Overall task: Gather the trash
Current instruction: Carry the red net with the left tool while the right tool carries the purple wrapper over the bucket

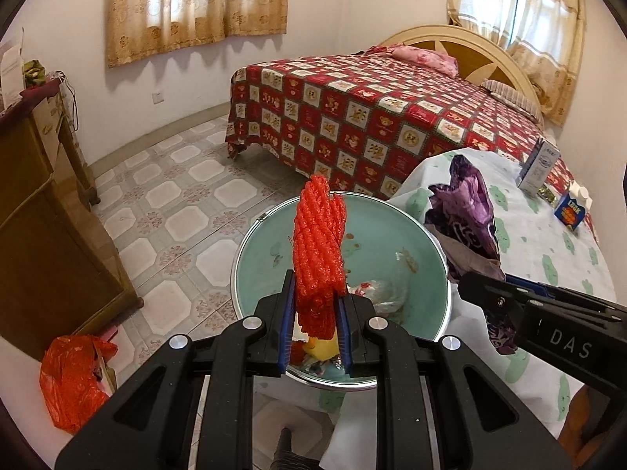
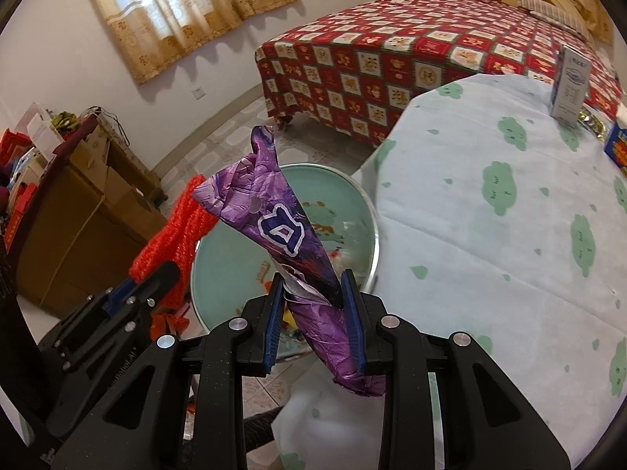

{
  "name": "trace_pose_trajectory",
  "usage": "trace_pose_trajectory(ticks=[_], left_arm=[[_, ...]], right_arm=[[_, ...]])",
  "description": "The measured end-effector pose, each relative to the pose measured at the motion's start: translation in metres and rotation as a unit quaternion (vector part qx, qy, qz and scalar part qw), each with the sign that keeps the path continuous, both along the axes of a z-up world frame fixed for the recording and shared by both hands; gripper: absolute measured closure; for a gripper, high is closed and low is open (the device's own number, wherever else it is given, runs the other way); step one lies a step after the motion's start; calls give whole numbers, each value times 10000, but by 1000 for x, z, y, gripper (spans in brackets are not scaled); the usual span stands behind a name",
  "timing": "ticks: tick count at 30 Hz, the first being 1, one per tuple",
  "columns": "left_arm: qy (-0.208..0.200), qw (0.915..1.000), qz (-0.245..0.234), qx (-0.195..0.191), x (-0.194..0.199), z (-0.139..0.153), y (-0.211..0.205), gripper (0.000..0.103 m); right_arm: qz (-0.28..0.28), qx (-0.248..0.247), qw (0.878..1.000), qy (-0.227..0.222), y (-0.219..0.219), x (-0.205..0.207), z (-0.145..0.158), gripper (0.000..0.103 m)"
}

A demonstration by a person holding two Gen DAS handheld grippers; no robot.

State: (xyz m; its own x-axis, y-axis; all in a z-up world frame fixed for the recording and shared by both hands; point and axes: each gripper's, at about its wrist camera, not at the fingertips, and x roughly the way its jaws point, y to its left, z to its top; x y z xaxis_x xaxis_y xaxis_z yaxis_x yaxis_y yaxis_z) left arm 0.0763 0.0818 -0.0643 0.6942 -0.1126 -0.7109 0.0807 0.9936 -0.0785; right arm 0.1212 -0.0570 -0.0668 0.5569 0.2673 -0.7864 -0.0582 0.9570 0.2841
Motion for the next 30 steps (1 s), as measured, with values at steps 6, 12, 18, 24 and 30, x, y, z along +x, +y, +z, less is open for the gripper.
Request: trace_pose_trajectory(ticks=[6,12,18,24,30], left_arm=[[-28,9998,94,157,4,-1,1,84],[19,9995,170,260,16,-2,-2,84],[-50,9994,164,308,35,6,-14,84],[80,9994,142,309,42,-8,-17,84],[199,9990,212,332,45,-17,-10,84]], right_arm=[[54,100,9999,0,6,8,-4,73],[33,163,9999,-15,3,12,-5,73],[-178,208,9996,-41,-4,13,-5,73],[-274,134,9995,-24,-7,17,-5,73],[-348,127,9993,33,-5,23,-9,73]])
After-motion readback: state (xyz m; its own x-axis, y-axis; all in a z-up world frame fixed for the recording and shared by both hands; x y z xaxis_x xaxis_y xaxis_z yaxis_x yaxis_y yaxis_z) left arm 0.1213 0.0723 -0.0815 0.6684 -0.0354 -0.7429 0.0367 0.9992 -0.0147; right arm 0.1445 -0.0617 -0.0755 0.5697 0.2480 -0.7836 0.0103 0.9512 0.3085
